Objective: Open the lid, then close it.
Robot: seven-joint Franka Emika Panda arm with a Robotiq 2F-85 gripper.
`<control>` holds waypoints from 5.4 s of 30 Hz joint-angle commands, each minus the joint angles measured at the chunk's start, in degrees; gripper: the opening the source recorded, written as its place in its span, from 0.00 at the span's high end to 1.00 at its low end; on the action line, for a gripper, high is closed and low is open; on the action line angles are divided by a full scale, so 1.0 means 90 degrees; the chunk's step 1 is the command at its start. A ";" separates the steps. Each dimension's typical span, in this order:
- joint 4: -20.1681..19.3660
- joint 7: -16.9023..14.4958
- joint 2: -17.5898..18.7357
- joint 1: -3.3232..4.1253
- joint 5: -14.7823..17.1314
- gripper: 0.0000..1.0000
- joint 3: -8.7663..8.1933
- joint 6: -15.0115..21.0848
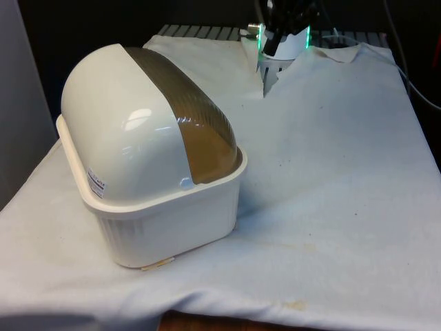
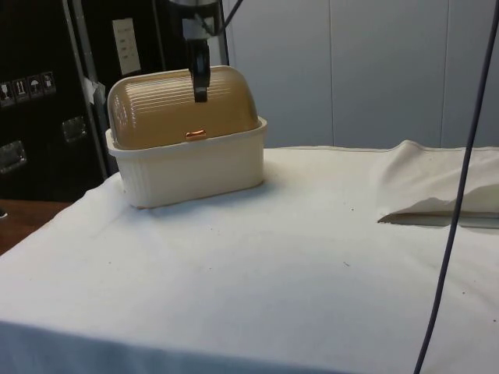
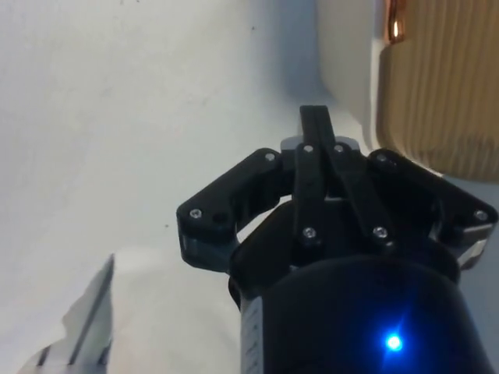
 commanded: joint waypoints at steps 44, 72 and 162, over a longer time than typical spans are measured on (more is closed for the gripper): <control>-0.0019 0.2687 0.0968 0.0045 -0.2648 1.00 0.0166 0.0547; -0.0204 0.4043 0.1343 0.0006 -0.4170 1.00 0.0051 0.1044; 0.0318 0.6544 0.1929 0.0000 -0.6341 1.00 -0.0318 0.0210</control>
